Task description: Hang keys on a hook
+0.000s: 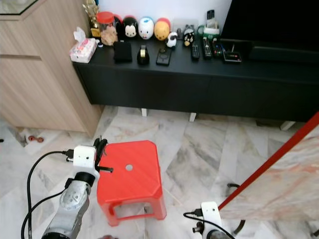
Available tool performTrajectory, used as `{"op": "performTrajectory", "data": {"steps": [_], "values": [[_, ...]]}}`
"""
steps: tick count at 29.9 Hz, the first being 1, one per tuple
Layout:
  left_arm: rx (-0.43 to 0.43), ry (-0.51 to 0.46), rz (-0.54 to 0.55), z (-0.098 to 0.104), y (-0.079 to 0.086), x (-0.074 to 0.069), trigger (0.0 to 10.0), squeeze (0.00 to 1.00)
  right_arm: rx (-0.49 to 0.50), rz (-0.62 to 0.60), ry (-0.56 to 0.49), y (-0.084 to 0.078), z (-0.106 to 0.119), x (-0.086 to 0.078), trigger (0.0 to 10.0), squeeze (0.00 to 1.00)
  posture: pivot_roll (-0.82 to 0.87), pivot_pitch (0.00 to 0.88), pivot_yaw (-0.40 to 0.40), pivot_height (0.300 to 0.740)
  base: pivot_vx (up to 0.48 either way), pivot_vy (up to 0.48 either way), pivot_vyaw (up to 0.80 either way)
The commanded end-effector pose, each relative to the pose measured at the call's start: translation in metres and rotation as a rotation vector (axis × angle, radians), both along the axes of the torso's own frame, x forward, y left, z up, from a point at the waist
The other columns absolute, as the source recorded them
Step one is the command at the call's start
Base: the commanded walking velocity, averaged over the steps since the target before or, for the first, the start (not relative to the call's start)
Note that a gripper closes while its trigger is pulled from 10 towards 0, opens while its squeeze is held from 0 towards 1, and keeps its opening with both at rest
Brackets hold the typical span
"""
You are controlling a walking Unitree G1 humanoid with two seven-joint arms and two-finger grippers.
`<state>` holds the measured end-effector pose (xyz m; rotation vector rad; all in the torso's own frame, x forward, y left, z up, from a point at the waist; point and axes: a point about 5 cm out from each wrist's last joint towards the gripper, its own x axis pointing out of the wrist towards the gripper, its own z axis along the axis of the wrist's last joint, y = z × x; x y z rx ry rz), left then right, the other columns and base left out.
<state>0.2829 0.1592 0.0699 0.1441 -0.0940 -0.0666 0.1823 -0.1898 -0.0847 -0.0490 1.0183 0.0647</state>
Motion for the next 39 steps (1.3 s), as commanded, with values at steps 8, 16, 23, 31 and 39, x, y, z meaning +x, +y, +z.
{"op": "performTrajectory", "data": {"steps": [8,16,23,31,39], "values": [[-0.01,0.038,-0.02,-0.0075,-0.0021,-0.0048,10.0,0.0,-0.018,-0.029,0.029,-0.001,-0.0038,-0.0075,10.0,0.0,0.01,0.102,-0.054,0.74,0.0,0.0,0.0],[-0.007,0.056,-0.013,-0.0118,0.0018,-0.008,10.0,0.0,-0.02,-0.025,0.026,-0.0015,-0.0034,-0.0069,10.0,0.0,0.01,0.112,-0.056,0.74,0.0,0.0,0.0],[-0.009,0.055,-0.007,-0.0111,0.0027,-0.0082,10.0,0.0,-0.023,-0.023,0.026,-0.0017,-0.0034,-0.0069,10.0,0.0,0.01,0.129,-0.058,0.74,-0.034,0.0,0.0],[-0.013,0.055,-0.014,-0.01,0.0012,-0.0058,10.0,0.0,-0.015,-0.029,0.022,-0.0009,-0.0034,-0.0069,10.0,0.0,0.0,0.119,-0.037,0.74,-0.243,0.0,0.0],[-0.004,0.053,-0.021,-0.0077,0.0047,-0.0024,10.0,0.0,-0.021,-0.047,0.017,0.0006,-0.0038,-0.0072,10.0,0.0,0.0,0.113,-0.024,0.74,-0.271,0.0,0.0]]}}
